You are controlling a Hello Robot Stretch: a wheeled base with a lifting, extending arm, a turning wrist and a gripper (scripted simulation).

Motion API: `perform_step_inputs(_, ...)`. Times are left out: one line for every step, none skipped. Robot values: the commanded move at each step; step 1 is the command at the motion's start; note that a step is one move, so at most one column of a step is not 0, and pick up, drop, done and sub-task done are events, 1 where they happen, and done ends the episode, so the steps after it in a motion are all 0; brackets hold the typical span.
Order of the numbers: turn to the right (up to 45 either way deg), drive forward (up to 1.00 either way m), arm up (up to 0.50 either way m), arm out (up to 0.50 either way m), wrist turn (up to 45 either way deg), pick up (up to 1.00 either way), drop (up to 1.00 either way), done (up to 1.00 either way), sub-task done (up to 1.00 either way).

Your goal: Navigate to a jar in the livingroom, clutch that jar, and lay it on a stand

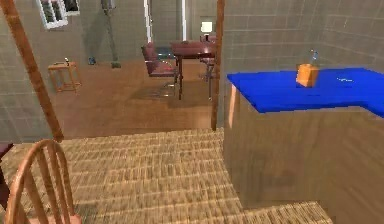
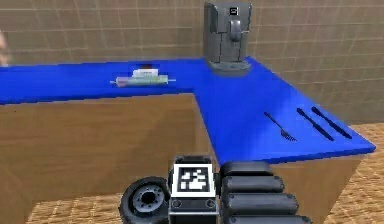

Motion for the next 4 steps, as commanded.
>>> perform_step_inputs(0.0,0.95,0.0,0.0,0.0,0.0,0.0,0.0,0.0)
perform_step_inputs(-30.0,0.0,0.0,0.0,0.0,0.0,0.0,0.0,0.0)
perform_step_inputs(0.0,1.0,0.0,0.0,0.0,0.0,0.0,0.0,0.0)
perform_step_inputs(0.0,1.0,0.0,0.0,0.0,0.0,0.0,0.0,0.0)
